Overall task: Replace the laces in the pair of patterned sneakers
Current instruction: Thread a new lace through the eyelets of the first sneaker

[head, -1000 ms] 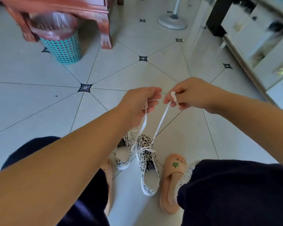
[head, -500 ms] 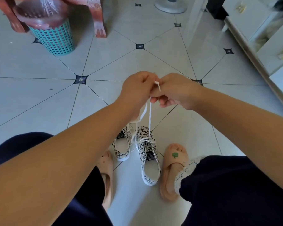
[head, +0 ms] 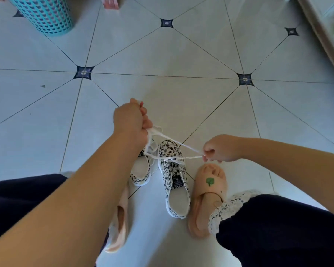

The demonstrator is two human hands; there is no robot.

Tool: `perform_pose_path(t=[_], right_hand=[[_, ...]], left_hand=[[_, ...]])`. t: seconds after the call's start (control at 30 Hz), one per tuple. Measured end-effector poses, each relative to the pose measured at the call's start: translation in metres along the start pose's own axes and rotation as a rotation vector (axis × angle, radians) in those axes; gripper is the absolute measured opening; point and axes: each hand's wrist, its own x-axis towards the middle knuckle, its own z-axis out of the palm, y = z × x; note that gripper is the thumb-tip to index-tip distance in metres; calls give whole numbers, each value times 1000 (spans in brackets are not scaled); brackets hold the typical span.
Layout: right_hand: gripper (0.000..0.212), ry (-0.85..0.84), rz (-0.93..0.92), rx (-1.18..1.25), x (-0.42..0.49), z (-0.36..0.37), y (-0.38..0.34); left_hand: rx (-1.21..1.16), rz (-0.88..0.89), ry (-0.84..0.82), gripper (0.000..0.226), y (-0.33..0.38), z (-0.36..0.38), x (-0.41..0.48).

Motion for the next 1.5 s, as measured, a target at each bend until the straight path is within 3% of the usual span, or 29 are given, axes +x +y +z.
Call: perform_pose_path(t=[0.17,0.23,0.3,0.4,0.47,0.63,0.73,0.8,0.93,1.0,1.1,1.13,1.17,1.3,1.43,1.5], right_hand=[[26,-282,-139,-90,18,16,17],[31,-302,-143,-97,35,19,23],[35,-197,-105,20,59,20,27],[22,103,-120,188,96,20,19],[19,185,-145,214,120,24,8],[13,189,-162,164,167,40,-4],[13,161,-213,46,169,42,-10],[13,158,-228,-52,163,44,-14],[14,221,-262,-247,164,56,-18],[10,213,-211,26,165,50,-12],[4,139,-52,1004,154,24,4],[5,137,-22,1208,152,21,12],[6,143,-16,1221,151,20,19],[21,106,17,614,150,40,31],[29,-70,75,412,138,56,22],[31,-64,52,337,135,61,17]], left_hand=[[-3,-135,192,29,-55,-36,35],[112,-190,237,29,-81,-45,45],[309,-220,218,33,-107,-49,53],[623,-177,162,31,-144,-51,64],[836,-113,123,32,-163,-53,71],[976,-107,34,16,-187,-53,74],[1051,-129,12,41,-196,-53,75],[1104,-109,18,46,-200,-51,78],[1128,-3,48,26,-203,-52,78],[1099,0,59,20,-205,-54,78],[1036,-35,70,14,-206,-56,79],[1025,-35,72,14,-206,-56,79],[1017,-30,74,14,-207,-56,80],[1035,-9,68,12,-207,-54,80],[1054,-5,63,10,-206,-54,80],[1053,-3,62,10,-205,-53,79]])
